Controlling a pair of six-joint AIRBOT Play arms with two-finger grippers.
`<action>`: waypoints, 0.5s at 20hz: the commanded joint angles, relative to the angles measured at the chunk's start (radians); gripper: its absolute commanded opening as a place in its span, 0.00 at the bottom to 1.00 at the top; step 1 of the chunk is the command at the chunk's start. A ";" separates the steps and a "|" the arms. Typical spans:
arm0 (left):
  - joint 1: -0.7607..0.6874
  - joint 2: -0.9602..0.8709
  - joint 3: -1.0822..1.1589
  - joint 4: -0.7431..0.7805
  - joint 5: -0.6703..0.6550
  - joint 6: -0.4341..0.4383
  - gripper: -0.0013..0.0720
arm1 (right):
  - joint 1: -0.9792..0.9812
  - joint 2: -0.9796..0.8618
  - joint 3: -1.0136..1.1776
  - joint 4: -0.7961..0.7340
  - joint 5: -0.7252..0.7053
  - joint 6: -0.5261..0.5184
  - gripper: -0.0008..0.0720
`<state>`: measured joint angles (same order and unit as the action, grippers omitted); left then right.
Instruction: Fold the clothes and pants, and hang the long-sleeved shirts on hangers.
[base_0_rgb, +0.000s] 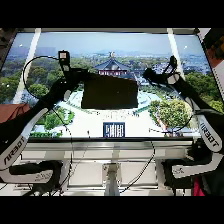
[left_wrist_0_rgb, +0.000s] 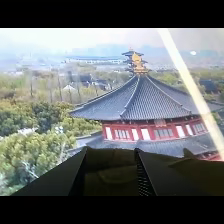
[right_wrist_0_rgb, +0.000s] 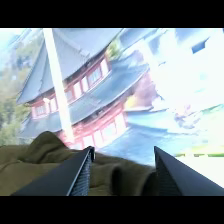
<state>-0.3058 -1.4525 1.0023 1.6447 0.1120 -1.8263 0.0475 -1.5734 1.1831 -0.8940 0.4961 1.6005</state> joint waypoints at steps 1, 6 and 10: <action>0.008 0.089 0.002 -0.037 -0.236 -0.032 0.52 | -0.103 -0.024 0.108 -0.022 0.410 -0.138 0.63; 0.011 0.342 0.002 -0.019 -0.685 0.086 0.54 | -0.203 -0.121 0.176 0.100 0.845 -0.316 0.79; 0.010 0.488 0.002 -0.018 -0.800 0.092 0.71 | -0.163 -0.237 0.219 0.123 0.878 -0.365 0.92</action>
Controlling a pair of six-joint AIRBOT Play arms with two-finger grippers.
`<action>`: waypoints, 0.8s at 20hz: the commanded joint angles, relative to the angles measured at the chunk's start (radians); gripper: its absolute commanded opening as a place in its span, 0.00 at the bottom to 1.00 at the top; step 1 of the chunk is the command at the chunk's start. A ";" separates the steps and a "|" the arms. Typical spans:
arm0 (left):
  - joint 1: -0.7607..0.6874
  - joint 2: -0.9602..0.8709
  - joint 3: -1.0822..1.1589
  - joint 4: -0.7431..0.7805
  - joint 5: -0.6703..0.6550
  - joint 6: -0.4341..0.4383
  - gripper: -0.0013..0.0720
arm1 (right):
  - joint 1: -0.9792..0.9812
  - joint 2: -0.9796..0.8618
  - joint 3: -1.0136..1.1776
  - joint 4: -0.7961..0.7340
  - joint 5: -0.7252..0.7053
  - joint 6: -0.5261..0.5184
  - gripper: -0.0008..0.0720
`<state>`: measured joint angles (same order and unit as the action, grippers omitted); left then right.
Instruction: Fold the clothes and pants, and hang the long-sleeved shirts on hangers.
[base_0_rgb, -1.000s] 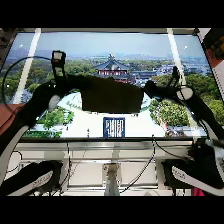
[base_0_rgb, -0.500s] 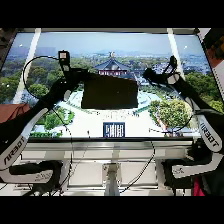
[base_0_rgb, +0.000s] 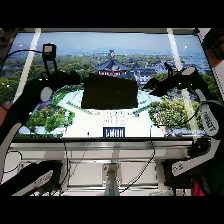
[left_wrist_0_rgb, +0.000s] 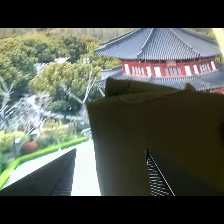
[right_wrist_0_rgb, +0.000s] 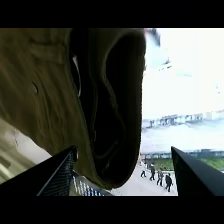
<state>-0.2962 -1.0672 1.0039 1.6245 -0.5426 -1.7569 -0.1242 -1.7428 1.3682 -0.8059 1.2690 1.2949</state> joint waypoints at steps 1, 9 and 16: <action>0.001 0.121 0.001 0.002 -0.146 0.022 0.71 | 0.022 -0.086 0.050 0.036 0.101 -0.060 0.92; -0.003 0.141 0.001 -0.033 -0.182 0.021 0.71 | 0.090 -0.118 0.094 0.011 0.031 -0.043 0.94; -0.003 0.141 0.001 -0.033 -0.182 0.021 0.71 | 0.117 -0.180 0.098 0.019 -0.048 0.050 0.93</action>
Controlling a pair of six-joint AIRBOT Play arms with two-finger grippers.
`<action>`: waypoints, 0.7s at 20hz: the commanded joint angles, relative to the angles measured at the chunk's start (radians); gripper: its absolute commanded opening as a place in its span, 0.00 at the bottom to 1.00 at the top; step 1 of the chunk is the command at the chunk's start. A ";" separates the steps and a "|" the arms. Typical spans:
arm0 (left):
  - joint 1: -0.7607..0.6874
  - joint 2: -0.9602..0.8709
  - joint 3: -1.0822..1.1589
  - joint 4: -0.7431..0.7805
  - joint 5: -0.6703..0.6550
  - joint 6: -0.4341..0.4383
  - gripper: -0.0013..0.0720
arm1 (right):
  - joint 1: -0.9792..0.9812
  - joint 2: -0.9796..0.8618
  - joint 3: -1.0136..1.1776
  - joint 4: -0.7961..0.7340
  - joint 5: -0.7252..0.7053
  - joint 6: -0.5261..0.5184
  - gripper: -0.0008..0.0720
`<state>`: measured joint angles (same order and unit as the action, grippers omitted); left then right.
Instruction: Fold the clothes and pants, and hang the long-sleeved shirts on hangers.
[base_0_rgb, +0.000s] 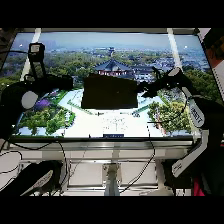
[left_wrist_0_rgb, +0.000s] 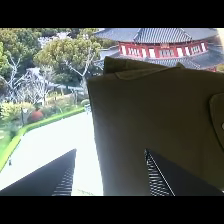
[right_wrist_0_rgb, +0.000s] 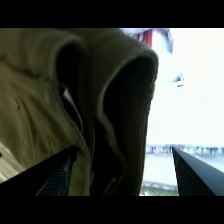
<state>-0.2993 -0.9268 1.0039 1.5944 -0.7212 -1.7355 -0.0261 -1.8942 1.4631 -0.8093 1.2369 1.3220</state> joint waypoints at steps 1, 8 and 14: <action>0.000 0.001 0.001 -0.003 -0.003 0.000 0.71 | 0.038 -0.035 0.004 0.025 -0.019 0.023 0.93; 0.000 0.001 0.001 -0.003 -0.003 0.000 0.71 | 0.123 -0.055 0.004 0.018 -0.043 0.019 0.38; 0.002 0.001 0.001 0.030 -0.007 0.000 0.71 | -0.075 0.001 0.003 -0.013 0.086 0.032 0.03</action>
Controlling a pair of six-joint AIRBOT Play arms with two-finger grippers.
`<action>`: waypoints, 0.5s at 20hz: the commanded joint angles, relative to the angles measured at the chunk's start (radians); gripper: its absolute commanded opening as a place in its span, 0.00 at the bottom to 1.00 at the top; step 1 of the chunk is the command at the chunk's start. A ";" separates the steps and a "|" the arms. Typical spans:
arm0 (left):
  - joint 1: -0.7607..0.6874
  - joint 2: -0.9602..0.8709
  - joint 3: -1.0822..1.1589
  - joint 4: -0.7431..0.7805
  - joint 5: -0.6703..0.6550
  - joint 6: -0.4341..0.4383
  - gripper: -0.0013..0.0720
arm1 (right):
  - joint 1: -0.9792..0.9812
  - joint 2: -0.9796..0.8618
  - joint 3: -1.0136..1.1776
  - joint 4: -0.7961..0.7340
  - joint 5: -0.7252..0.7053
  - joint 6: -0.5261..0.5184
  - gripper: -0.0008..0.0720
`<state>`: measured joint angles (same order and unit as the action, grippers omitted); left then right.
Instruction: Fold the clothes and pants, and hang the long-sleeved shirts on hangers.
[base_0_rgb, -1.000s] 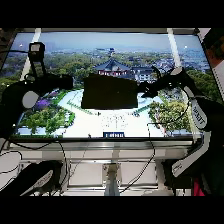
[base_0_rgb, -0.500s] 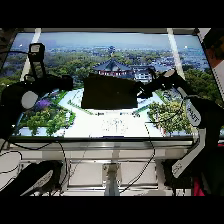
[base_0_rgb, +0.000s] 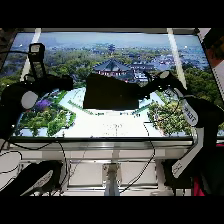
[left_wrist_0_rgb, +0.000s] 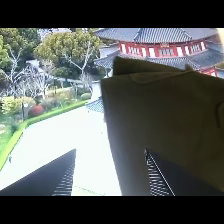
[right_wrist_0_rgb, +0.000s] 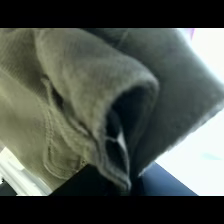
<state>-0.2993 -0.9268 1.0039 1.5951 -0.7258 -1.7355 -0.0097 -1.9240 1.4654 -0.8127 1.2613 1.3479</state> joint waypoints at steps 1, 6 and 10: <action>0.002 0.001 0.001 0.048 -0.011 0.000 0.70 | -0.161 0.058 0.001 -0.043 0.072 0.026 0.03; 0.001 0.001 0.000 0.072 -0.154 0.000 0.45 | -0.555 0.198 0.002 -0.253 0.137 0.101 0.03; 0.001 0.001 0.000 0.073 -0.298 0.000 0.30 | -0.853 0.290 0.001 -0.356 0.161 0.149 0.03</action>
<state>-0.2985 -0.9268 1.0039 1.6623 -0.9127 -1.7355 -0.6651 -1.6966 1.4666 -1.0729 1.3941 1.4540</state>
